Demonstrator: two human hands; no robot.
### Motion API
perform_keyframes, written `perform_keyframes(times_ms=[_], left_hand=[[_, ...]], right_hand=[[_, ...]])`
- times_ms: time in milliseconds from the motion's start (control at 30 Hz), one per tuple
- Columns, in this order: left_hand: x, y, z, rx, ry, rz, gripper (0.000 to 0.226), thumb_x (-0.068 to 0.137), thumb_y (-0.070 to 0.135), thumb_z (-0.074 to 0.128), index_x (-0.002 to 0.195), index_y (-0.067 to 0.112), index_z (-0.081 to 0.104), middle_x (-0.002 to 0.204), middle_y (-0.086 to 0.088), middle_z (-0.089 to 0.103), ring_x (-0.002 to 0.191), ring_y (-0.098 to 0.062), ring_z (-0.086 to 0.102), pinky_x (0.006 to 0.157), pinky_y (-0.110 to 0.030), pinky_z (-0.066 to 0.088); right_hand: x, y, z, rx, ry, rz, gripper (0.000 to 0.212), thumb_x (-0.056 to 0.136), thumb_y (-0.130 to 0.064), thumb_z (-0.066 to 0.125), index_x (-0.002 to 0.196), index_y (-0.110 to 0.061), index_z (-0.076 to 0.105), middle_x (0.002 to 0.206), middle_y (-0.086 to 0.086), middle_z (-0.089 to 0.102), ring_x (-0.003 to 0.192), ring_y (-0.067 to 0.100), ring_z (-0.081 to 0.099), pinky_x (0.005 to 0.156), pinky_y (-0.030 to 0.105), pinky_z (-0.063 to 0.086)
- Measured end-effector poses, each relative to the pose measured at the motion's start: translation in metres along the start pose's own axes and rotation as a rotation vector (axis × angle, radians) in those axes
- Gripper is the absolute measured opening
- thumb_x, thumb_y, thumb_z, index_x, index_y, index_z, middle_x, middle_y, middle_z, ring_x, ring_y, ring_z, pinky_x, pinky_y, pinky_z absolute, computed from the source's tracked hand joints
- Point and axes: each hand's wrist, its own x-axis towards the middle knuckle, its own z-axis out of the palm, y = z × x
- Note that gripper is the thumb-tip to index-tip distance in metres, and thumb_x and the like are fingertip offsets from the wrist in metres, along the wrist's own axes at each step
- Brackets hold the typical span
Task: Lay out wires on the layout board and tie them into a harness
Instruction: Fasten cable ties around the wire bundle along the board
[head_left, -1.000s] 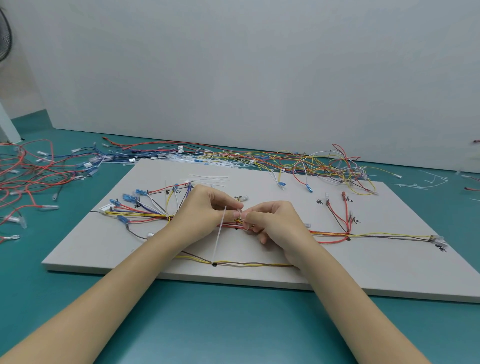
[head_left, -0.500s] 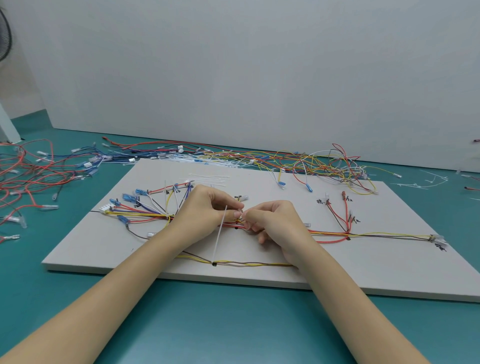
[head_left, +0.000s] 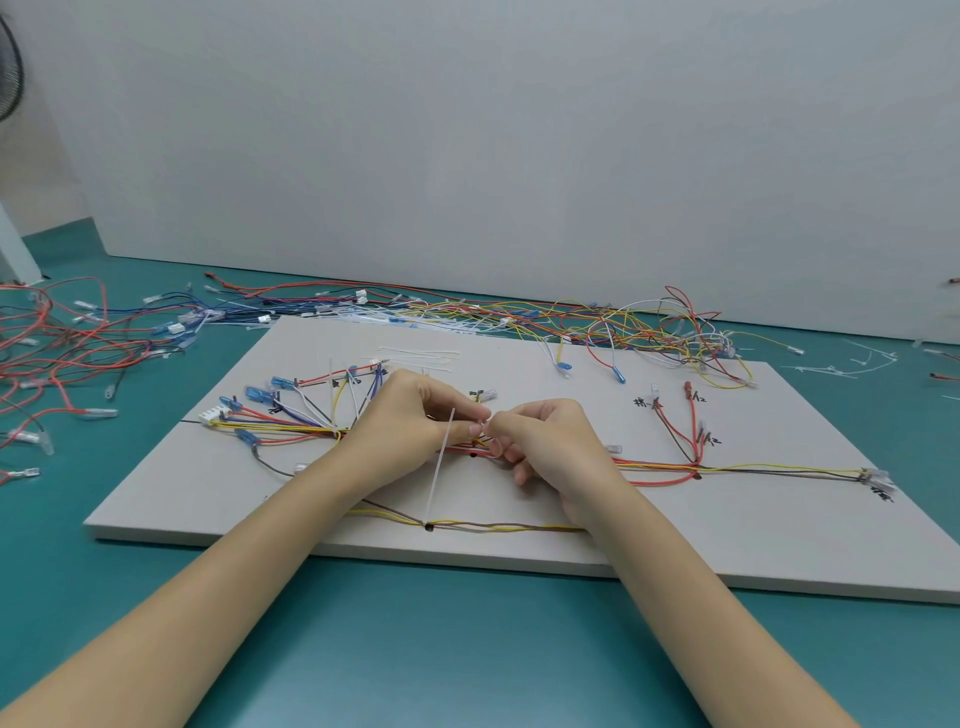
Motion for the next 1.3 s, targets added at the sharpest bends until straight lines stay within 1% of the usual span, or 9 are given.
perform_keyframes(times_ms=[67, 200, 533, 700, 833, 933, 1033, 1133, 1300], left_hand=[[0.000, 0.000, -0.002, -0.009, -0.033, -0.014, 0.017, 0.080, -0.003, 0.074, 0.094, 0.007, 0.078, 0.078, 0.004, 0.075, 0.070, -0.002, 0.067, 0.067, -0.014, 0.051], [0.001, 0.000, -0.003, -0.020, -0.037, -0.029, 0.015, 0.081, -0.001, 0.073, 0.092, 0.009, 0.078, 0.070, 0.011, 0.074, 0.063, 0.004, 0.063, 0.060, -0.009, 0.045], [0.004, -0.003, -0.004, -0.061, -0.035, -0.066, 0.010, 0.079, 0.000, 0.075, 0.089, 0.004, 0.076, 0.081, -0.006, 0.075, 0.070, -0.007, 0.068, 0.071, -0.021, 0.055], [0.007, -0.004, -0.005, -0.045, -0.034, -0.078, 0.009, 0.079, 0.005, 0.077, 0.086, 0.009, 0.077, 0.078, -0.009, 0.076, 0.069, -0.008, 0.069, 0.069, -0.019, 0.054], [0.007, -0.005, -0.006, -0.059, -0.038, -0.095, 0.010, 0.078, 0.007, 0.078, 0.085, 0.014, 0.077, 0.076, -0.006, 0.076, 0.069, -0.009, 0.070, 0.071, -0.023, 0.055], [0.007, -0.006, -0.006, -0.071, -0.042, -0.111, 0.011, 0.079, 0.008, 0.078, 0.086, 0.017, 0.076, 0.077, -0.007, 0.076, 0.071, -0.011, 0.070, 0.074, -0.025, 0.056], [0.007, -0.005, -0.008, -0.103, -0.073, -0.111, 0.013, 0.082, 0.002, 0.073, 0.086, 0.014, 0.076, 0.080, -0.009, 0.076, 0.072, -0.011, 0.071, 0.074, -0.022, 0.056], [0.008, -0.005, -0.011, -0.144, -0.131, -0.118, 0.022, 0.087, -0.007, 0.064, 0.087, 0.013, 0.075, 0.083, -0.009, 0.076, 0.076, -0.011, 0.071, 0.077, -0.020, 0.056], [0.007, -0.005, -0.010, -0.127, -0.128, -0.118, 0.022, 0.089, -0.004, 0.063, 0.084, 0.016, 0.073, 0.079, -0.007, 0.075, 0.073, -0.010, 0.069, 0.075, -0.020, 0.056]], right_hand=[[0.000, 0.000, 0.001, -0.004, 0.013, 0.005, 0.016, 0.078, -0.011, 0.063, 0.071, 0.001, 0.069, 0.064, 0.012, 0.059, 0.057, 0.025, 0.047, 0.047, 0.030, 0.035], [0.000, 0.000, 0.003, 0.009, 0.041, 0.012, 0.021, 0.077, -0.013, 0.064, 0.076, 0.008, 0.069, 0.064, 0.012, 0.058, 0.053, 0.023, 0.046, 0.047, 0.029, 0.035], [-0.003, 0.002, 0.001, 0.013, -0.009, -0.011, 0.019, 0.083, -0.016, 0.068, 0.079, 0.003, 0.071, 0.067, 0.011, 0.059, 0.050, 0.017, 0.043, 0.044, 0.027, 0.033], [-0.006, 0.004, -0.001, 0.159, 0.014, -0.046, 0.012, 0.082, -0.009, 0.074, 0.086, 0.002, 0.073, 0.065, 0.012, 0.060, 0.048, 0.015, 0.049, 0.038, 0.020, 0.038], [-0.006, 0.004, -0.001, 0.251, 0.003, -0.046, 0.012, 0.085, 0.001, 0.069, 0.095, 0.007, 0.070, 0.069, 0.014, 0.065, 0.052, 0.015, 0.059, 0.054, 0.020, 0.055], [-0.007, 0.002, -0.001, 0.296, -0.014, -0.047, 0.012, 0.085, 0.006, 0.067, 0.096, 0.007, 0.069, 0.080, 0.020, 0.070, 0.058, 0.017, 0.063, 0.067, 0.025, 0.059], [-0.008, 0.001, 0.000, 0.316, -0.023, -0.041, 0.010, 0.084, 0.008, 0.066, 0.094, 0.006, 0.068, 0.082, 0.022, 0.070, 0.060, 0.020, 0.064, 0.068, 0.026, 0.060], [-0.009, 0.000, 0.001, 0.319, -0.017, -0.044, 0.011, 0.082, 0.008, 0.069, 0.091, 0.004, 0.066, 0.076, 0.018, 0.070, 0.060, 0.021, 0.065, 0.067, 0.027, 0.060], [-0.010, 0.000, 0.003, 0.314, -0.010, -0.062, 0.010, 0.081, 0.007, 0.070, 0.090, 0.003, 0.066, 0.070, 0.014, 0.068, 0.057, 0.019, 0.065, 0.065, 0.026, 0.060]])
